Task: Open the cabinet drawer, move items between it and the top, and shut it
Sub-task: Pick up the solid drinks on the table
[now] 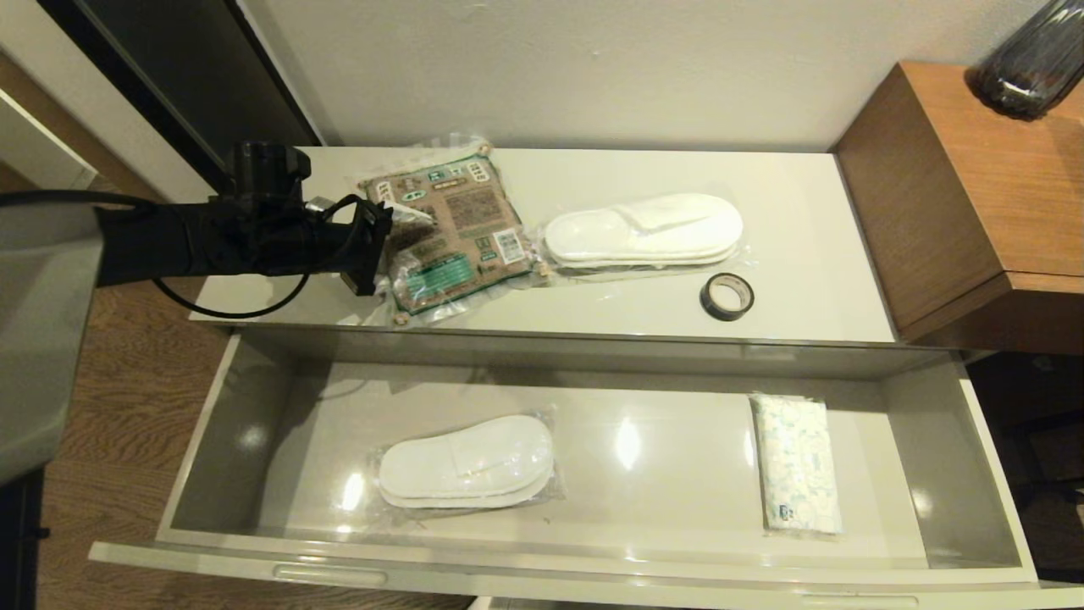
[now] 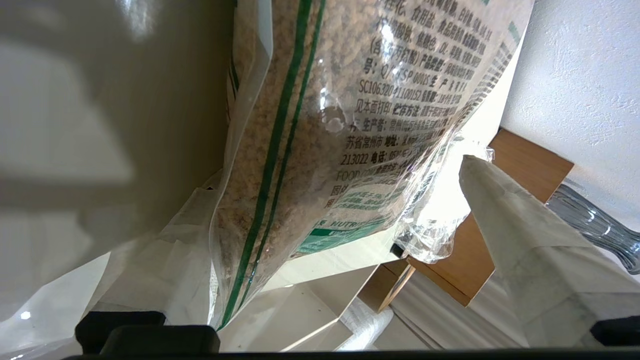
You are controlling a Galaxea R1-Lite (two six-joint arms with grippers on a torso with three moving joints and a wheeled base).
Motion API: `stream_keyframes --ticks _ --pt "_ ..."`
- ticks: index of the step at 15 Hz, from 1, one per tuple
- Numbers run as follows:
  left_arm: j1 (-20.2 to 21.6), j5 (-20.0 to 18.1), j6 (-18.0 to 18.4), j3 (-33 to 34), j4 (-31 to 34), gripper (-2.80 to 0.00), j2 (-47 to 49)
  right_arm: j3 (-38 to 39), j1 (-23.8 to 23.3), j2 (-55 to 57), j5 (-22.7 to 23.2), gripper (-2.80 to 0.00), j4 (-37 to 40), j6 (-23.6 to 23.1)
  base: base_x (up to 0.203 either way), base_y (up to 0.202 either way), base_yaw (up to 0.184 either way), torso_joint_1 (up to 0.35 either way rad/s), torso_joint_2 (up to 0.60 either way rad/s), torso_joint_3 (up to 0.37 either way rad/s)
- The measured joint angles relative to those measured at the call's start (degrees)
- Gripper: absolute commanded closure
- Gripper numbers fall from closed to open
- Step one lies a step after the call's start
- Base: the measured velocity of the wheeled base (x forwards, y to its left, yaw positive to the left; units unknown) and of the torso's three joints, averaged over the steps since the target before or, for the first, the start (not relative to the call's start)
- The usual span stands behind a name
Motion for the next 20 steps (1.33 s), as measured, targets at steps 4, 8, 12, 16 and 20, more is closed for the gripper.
stream_keyframes --ticks 4,8,12,16,20 --pt "0.0 0.1 0.2 -0.3 0.2 0.00 0.6 0.0 0.1 0.0 0.0 0.00 0.0 0.0 0.000 0.000 0.000 0.000 0.00 0.000" --pt "-0.1 0.2 0.2 -0.5 -0.1 0.00 0.8 0.0 0.1 0.0 0.0 0.00 0.0 0.0 0.000 0.000 0.000 0.000 0.00 0.000" --pt "-0.2 0.2 0.1 0.9 0.2 0.00 -0.9 0.0 0.1 0.0 0.0 0.00 0.1 -0.3 0.000 0.000 0.000 0.000 0.00 0.000" --pt "-0.1 -0.1 0.4 5.6 1.0 0.00 -7.6 0.0 0.1 0.0 0.2 0.00 0.1 -0.6 0.000 0.000 0.000 0.001 0.01 -0.003" --pt "-0.1 -1.2 0.9 11.7 1.5 0.00 -15.5 0.0 0.1 0.0 0.1 0.00 0.1 -0.6 0.000 0.000 0.000 0.000 0.00 0.000"
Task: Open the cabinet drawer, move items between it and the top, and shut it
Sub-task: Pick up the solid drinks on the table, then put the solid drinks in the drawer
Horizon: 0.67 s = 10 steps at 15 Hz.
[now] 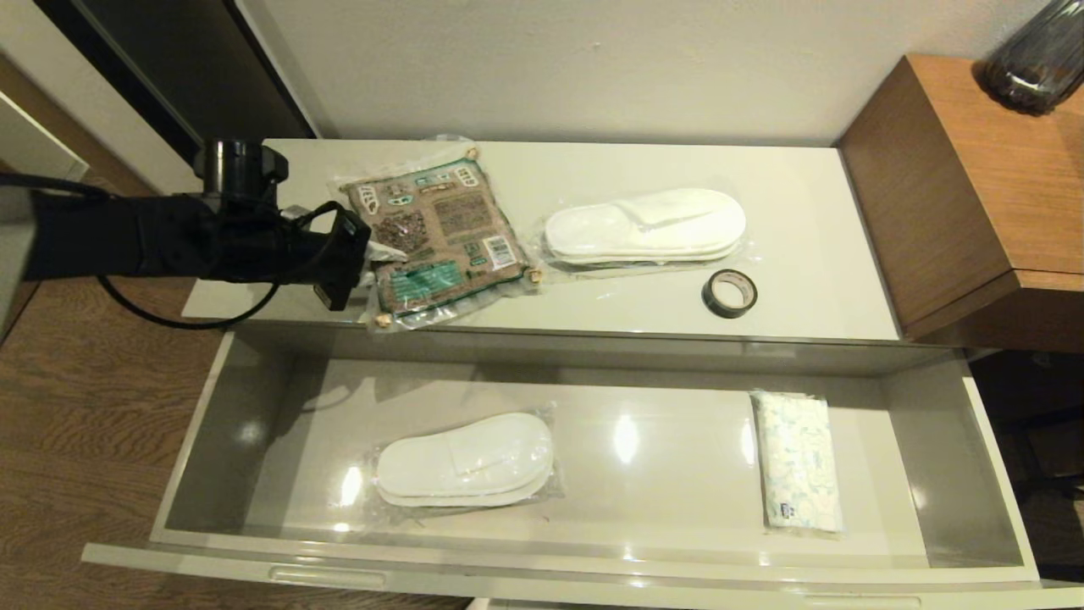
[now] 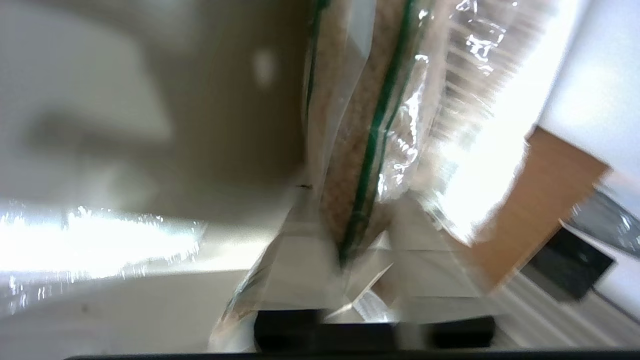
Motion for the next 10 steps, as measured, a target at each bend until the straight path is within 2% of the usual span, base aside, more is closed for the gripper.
stream_keyframes --ticks 4,8,10 --pt "0.0 -2.2 1.1 6.3 3.8 0.00 -12.7 0.0 0.0 0.0 -0.1 0.00 0.0 0.1 0.000 0.000 0.000 0.000 0.00 0.000" --pt "-0.3 -4.4 2.4 7.3 10.7 0.00 -21.1 0.0 0.0 0.0 -0.1 0.00 0.0 0.3 0.000 0.000 0.000 0.000 0.00 0.000" --pt "-0.6 -5.1 3.9 6.8 16.2 0.00 -26.4 0.0 0.0 0.0 -0.1 0.00 -0.1 0.4 0.000 0.000 0.000 0.000 0.00 0.000"
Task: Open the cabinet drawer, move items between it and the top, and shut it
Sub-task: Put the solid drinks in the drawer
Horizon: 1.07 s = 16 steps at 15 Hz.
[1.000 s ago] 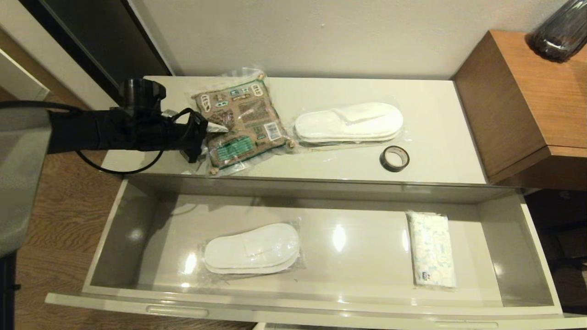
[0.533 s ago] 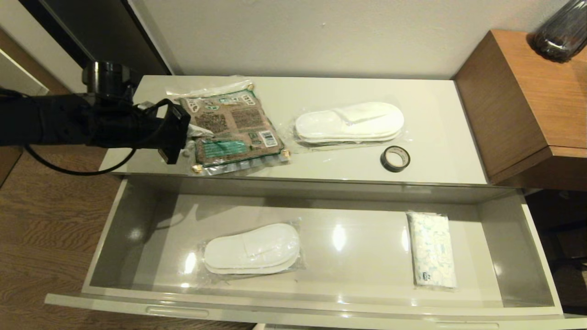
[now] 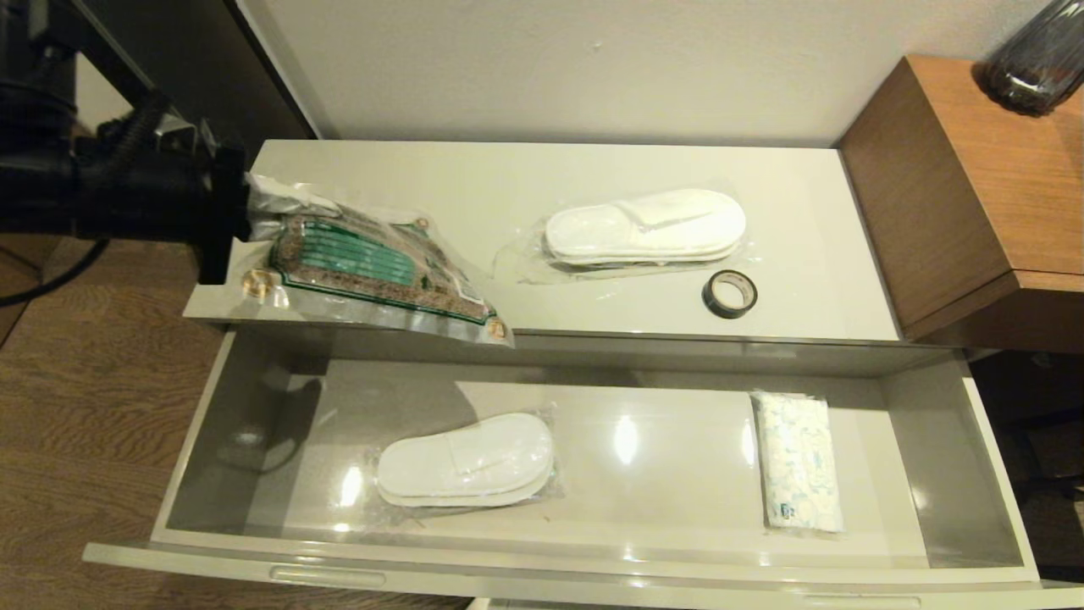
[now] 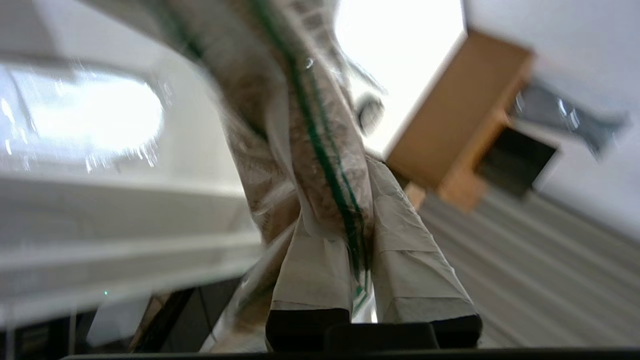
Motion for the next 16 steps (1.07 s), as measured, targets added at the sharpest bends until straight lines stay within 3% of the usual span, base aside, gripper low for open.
stream_keyframes --ticks 5,8,12,16 --pt "-1.5 -0.3 1.4 -2.1 17.1 0.00 -11.1 0.0 0.1 0.0 0.0 0.00 0.0 0.1 0.000 0.000 0.000 0.000 0.00 0.000" --pt "-1.6 0.2 1.5 -2.2 18.7 0.00 -13.6 0.0 0.1 0.0 0.0 0.00 0.0 0.0 0.000 0.000 0.000 0.000 0.00 0.000" --pt "-1.6 4.9 3.0 9.4 23.6 0.00 -16.1 0.0 0.0 0.0 0.0 0.00 0.0 0.0 0.000 0.000 0.000 0.000 0.00 0.000" --pt "-1.5 6.1 3.9 18.0 18.3 0.00 -16.9 0.0 0.0 0.0 0.0 0.00 0.0 -0.2 0.000 0.000 0.000 0.000 0.00 0.000"
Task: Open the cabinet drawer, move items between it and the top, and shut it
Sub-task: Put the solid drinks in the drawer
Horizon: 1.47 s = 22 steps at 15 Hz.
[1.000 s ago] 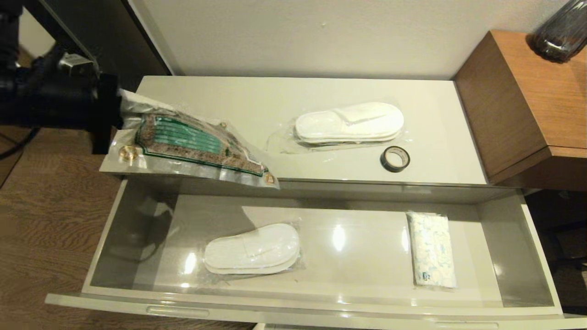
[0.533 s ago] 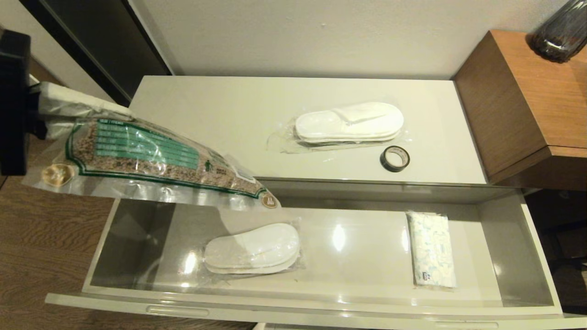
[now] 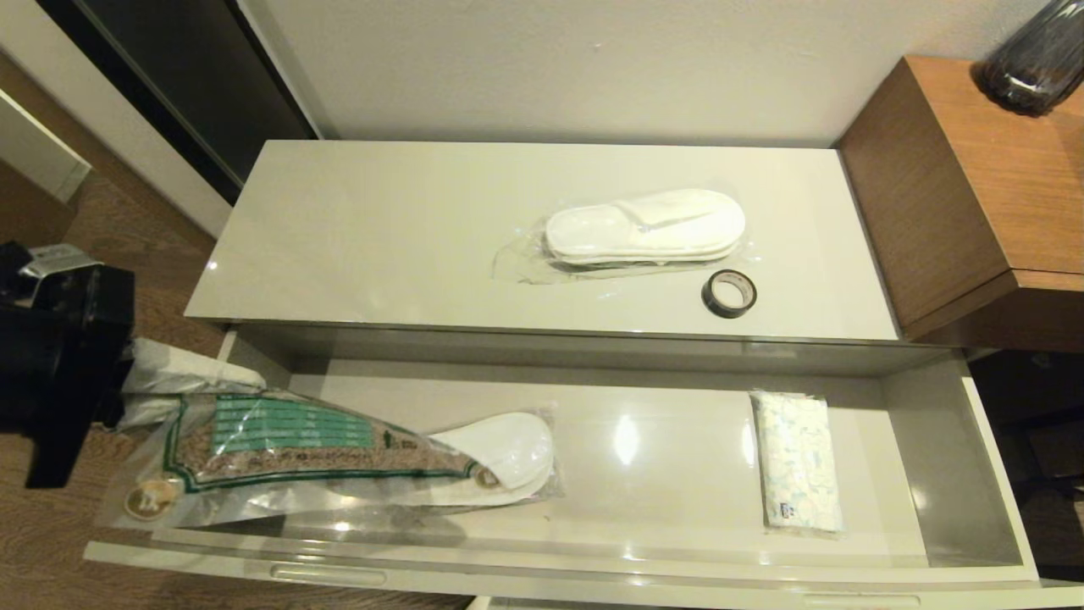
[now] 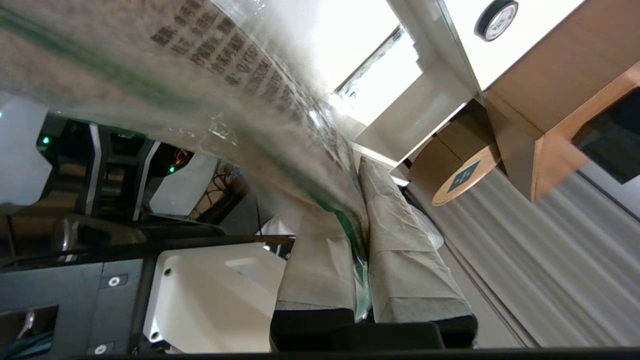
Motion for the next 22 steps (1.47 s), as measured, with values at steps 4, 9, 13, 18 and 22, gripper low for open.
stream_keyframes --ticks 4,9,13,18,22 --pt "0.1 0.5 0.2 10.2 -7.5 0.00 1.8 0.0 0.0 0.0 0.0 0.00 0.0 0.0 0.000 0.000 0.000 0.000 0.00 0.000" --pt "0.3 2.0 0.2 14.9 -20.7 0.00 8.5 0.0 0.0 0.0 0.0 0.00 0.0 -0.2 0.000 0.000 0.000 0.000 0.00 0.000" --pt "0.3 2.7 0.2 12.5 -22.6 0.00 14.6 0.0 -0.1 0.0 0.1 0.00 0.0 -0.2 0.000 0.000 0.000 0.000 0.00 0.000" --pt "0.3 6.1 0.2 5.7 -23.1 0.00 28.3 0.0 0.0 0.0 0.2 0.00 0.0 -0.3 0.000 0.000 0.000 0.000 0.00 0.000" --pt "0.3 6.9 -0.2 0.9 -21.6 0.00 35.4 0.0 0.0 0.0 0.2 0.00 0.0 -0.4 0.000 0.000 0.000 0.000 0.00 0.000"
